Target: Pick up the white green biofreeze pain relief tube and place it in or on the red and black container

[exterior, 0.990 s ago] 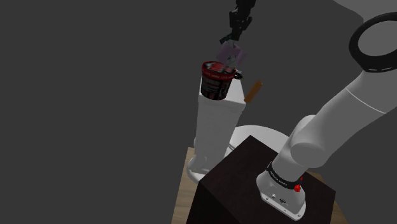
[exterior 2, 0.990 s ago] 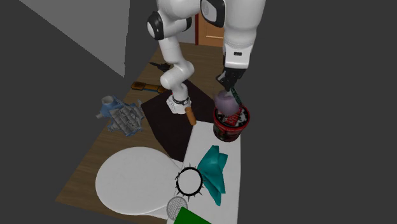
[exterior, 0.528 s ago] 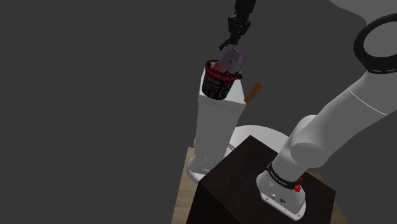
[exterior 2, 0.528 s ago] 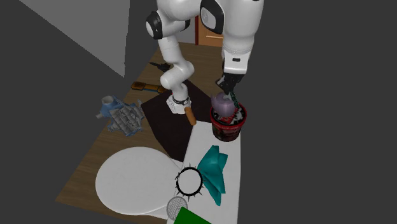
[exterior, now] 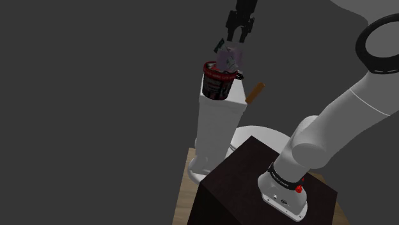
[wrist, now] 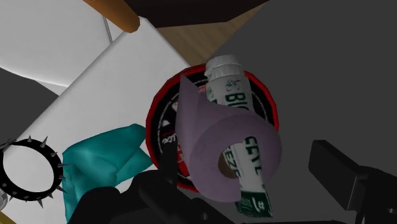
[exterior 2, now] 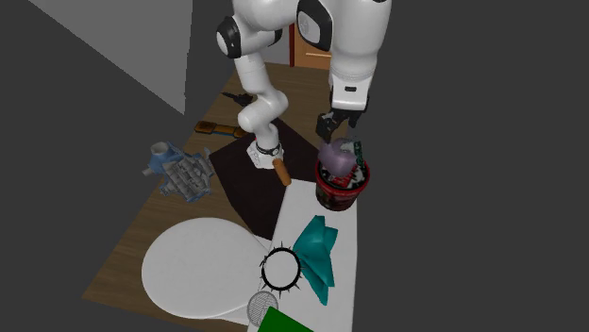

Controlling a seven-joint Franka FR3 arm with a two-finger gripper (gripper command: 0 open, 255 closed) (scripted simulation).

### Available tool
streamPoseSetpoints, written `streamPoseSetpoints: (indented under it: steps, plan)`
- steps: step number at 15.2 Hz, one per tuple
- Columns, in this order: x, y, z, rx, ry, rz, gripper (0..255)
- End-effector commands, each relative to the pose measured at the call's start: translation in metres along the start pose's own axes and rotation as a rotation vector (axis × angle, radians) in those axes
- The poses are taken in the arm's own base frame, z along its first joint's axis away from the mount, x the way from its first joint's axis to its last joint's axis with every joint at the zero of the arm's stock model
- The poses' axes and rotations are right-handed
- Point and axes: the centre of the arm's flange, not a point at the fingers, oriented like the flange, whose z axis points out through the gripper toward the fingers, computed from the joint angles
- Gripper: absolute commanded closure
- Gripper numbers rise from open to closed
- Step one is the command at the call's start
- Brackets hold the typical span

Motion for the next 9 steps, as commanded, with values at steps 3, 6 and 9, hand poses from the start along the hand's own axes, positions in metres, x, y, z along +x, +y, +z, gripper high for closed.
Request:
streamPoseSetpoints:
  steps: [3, 6, 9]
  plan:
    - [0.000, 0.000, -0.026, 0.000, 0.000, 0.000, 0]
    - [0.000, 0.000, -0.050, 0.000, 0.000, 0.000, 0]
    - [0.000, 0.000, -0.050, 0.000, 0.000, 0.000, 0]
